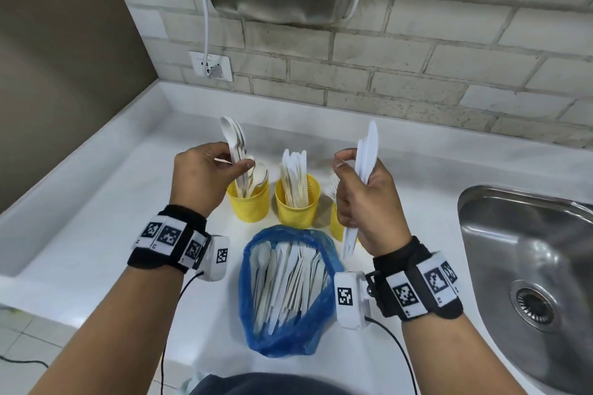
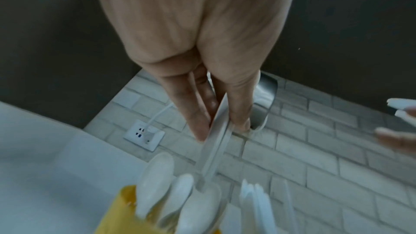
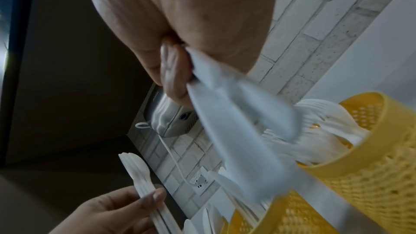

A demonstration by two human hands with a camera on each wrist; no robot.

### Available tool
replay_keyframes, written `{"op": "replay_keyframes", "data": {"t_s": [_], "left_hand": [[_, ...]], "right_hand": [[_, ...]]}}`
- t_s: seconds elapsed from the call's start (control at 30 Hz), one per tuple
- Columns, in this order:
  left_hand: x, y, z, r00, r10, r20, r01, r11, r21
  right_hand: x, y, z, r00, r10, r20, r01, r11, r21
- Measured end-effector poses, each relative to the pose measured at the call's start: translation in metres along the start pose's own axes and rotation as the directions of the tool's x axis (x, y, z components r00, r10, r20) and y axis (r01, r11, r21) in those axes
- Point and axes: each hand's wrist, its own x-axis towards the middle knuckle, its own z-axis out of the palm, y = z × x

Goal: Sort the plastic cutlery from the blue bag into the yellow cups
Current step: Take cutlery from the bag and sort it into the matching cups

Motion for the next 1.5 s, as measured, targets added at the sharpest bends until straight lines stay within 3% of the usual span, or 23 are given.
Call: {"op": "replay_keyframes", "data": {"t_s": [0.1,0.23,0.33,0.43,0.57,0.67,0.73,0.8,0.87,0.93,1.0,1.07,1.17,1.23,1.3,1.37,1.5], "left_hand": [[0.006,-0.016,0.011,1.000,0.001,0.019,-0.001,1.000,0.018],[0.005,-0.044,0.026,0.996,0.035,0.082,-0.049,0.985,0.166],[-0.003,-0.053,0.032,0.999,-0.003,0.033,-0.002,0.990,0.142],[-0.007,-0.045,0.033,0.991,0.131,0.033,-0.134,0.976,0.172],[0.005,-0.040,0.039,0.930,0.291,0.223,-0.354,0.871,0.340],[0.009,-0.047,0.049,0.887,0.200,0.416,-0.407,0.764,0.500],[0.008,-0.053,0.052,0.884,0.122,0.452,-0.386,0.737,0.555],[0.003,-0.046,0.048,0.910,0.131,0.393,-0.345,0.765,0.544],[-0.006,-0.032,0.043,0.949,0.205,0.241,-0.293,0.855,0.427],[-0.020,-0.013,0.042,0.964,0.247,0.102,-0.262,0.948,0.183],[-0.038,0.013,0.043,0.978,0.107,0.177,-0.078,0.983,-0.164],[-0.056,0.039,0.050,0.911,-0.045,0.409,0.216,0.898,-0.383],[-0.071,0.063,0.061,0.724,-0.114,0.681,0.565,0.665,-0.488],[-0.071,0.069,0.064,0.590,-0.097,0.802,0.728,0.494,-0.476],[-0.070,0.069,0.061,0.513,-0.091,0.854,0.799,0.415,-0.436],[-0.068,0.066,0.060,0.528,-0.124,0.840,0.798,0.410,-0.441],[-0.068,0.057,0.061,0.622,-0.200,0.757,0.716,0.536,-0.448]], "right_hand": [[0.000,0.003,0.002,1.000,0.014,0.006,-0.014,1.000,-0.009],[0.001,0.008,0.001,0.999,0.045,0.008,-0.045,0.999,0.002],[0.003,0.012,-0.002,0.998,0.068,0.013,-0.068,0.998,0.010],[0.006,0.016,-0.001,0.995,0.097,0.025,-0.098,0.995,0.024],[0.006,0.017,0.006,0.992,0.110,0.057,-0.114,0.992,0.062],[0.008,0.018,0.009,0.991,0.103,0.082,-0.109,0.992,0.066],[0.009,0.018,0.009,0.992,0.097,0.085,-0.103,0.993,0.063],[0.011,0.019,0.008,0.994,0.085,0.063,-0.090,0.993,0.077],[0.012,0.019,0.008,0.998,0.054,0.012,-0.055,0.993,0.102],[0.014,0.019,0.008,0.999,0.004,-0.038,0.001,0.992,0.130],[0.015,0.017,0.011,0.995,-0.065,-0.072,0.076,0.986,0.150],[0.016,0.010,0.016,0.985,-0.151,-0.087,0.163,0.976,0.146],[0.017,0.001,0.027,0.965,-0.250,-0.078,0.257,0.961,0.099],[0.018,0.001,0.032,0.947,-0.318,-0.052,0.319,0.948,0.007],[0.018,0.006,0.032,0.920,-0.392,0.003,0.387,0.907,-0.165],[0.016,0.012,0.029,0.897,-0.434,0.077,0.436,0.846,-0.306],[0.017,0.017,0.023,0.899,-0.407,0.161,0.431,0.761,-0.485]]}}
